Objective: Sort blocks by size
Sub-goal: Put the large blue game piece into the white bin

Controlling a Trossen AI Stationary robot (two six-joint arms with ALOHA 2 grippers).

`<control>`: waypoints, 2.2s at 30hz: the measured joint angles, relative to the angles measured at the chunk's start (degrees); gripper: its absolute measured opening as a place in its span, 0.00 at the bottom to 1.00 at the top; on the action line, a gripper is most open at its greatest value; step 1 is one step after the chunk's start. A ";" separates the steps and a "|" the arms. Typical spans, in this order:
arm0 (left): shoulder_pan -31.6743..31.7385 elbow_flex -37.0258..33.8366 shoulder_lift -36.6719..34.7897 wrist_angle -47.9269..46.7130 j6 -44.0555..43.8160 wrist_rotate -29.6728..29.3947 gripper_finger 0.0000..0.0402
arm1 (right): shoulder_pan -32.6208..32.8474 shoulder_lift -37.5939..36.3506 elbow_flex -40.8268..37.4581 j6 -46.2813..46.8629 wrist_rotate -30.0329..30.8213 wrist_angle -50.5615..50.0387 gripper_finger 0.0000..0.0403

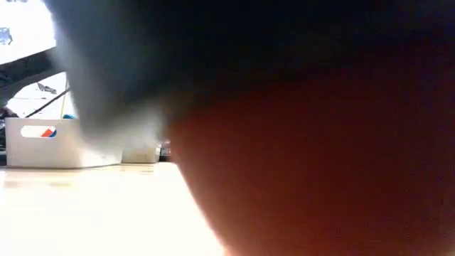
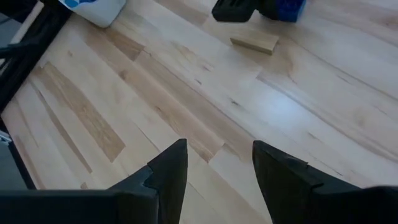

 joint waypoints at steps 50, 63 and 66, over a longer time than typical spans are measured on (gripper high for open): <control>5.82 -1.59 -19.35 -26.63 -8.12 -3.36 0.30 | -8.30 -0.97 -3.13 -11.50 2.16 5.13 0.51; -0.94 -52.53 -54.60 -8.76 -24.57 -4.70 0.30 | -9.71 0.83 -3.21 -20.06 1.68 7.66 0.51; -2.69 -59.84 -63.54 -8.88 -31.51 -6.82 0.30 | -11.39 1.48 -3.21 -23.34 1.70 10.77 0.51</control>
